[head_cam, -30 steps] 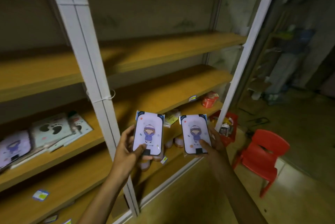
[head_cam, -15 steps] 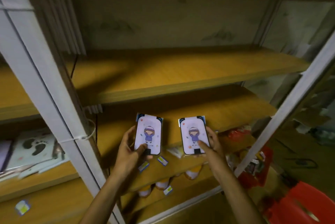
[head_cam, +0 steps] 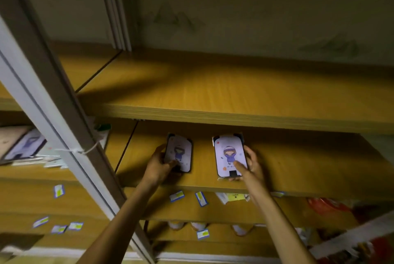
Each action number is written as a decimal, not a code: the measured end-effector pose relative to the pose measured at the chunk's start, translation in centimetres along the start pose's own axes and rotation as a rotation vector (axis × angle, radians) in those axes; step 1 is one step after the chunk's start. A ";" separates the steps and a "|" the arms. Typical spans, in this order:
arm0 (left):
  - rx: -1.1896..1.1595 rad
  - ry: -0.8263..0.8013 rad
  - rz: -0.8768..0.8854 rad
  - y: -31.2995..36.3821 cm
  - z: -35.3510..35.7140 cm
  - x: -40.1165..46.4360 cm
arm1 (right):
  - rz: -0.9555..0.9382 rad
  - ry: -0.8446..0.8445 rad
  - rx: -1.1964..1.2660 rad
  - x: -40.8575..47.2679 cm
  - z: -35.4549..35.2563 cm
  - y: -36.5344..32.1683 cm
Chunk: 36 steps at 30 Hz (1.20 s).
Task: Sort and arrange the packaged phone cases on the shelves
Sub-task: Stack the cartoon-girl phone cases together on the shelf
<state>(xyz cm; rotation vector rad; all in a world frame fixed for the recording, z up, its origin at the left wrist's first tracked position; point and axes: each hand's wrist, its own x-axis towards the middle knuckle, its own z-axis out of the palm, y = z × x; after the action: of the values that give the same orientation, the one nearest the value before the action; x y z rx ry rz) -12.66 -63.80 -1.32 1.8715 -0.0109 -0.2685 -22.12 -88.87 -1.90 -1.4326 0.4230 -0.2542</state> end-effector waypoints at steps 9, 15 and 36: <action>0.479 0.098 0.194 1.2 0.3 -1.6 | 0.044 -0.087 -0.002 1.5 -0.6 0.2; 0.609 0.098 0.235 0.4 -2.4 -3.8 | 0.073 -0.147 -0.012 1.7 2.8 0.4; 0.468 0.058 0.297 -0.8 -7.1 -4.8 | -0.072 -0.130 -0.716 1.5 11.5 0.6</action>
<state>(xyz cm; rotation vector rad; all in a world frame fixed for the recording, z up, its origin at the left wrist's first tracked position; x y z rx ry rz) -16.07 -56.21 0.80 2.3067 -0.3345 -0.0015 -15.92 -79.01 -1.71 -2.1554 0.3708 -0.0608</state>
